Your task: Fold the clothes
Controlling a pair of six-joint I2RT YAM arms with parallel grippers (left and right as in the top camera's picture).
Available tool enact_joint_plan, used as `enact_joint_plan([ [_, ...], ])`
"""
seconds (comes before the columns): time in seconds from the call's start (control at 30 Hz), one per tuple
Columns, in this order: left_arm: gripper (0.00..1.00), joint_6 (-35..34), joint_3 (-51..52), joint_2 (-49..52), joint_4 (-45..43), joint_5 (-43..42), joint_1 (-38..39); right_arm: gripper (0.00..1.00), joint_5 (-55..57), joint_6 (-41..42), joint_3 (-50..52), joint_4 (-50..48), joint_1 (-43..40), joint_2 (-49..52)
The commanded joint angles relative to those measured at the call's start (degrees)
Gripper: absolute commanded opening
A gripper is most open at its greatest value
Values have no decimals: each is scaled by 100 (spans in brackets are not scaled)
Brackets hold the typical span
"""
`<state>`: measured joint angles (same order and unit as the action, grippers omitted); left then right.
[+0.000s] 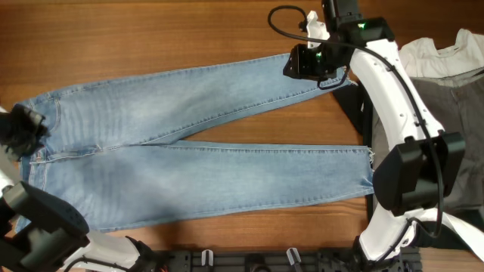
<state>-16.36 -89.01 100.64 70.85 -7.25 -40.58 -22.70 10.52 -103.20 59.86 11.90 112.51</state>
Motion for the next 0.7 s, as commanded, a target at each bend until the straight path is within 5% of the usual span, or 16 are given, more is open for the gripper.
enact_joint_plan([
  [0.0,4,680,774,-7,-564,-452,308,35,-70,17,-26,-116,31,-31],
  [0.4,4,151,3185,7,-3985,-306,1320,37,-66,164,-24,-50,26,-28],
  [0.67,4,44,3364,879,-4809,-404,1698,39,44,433,-24,-208,26,-28],
])
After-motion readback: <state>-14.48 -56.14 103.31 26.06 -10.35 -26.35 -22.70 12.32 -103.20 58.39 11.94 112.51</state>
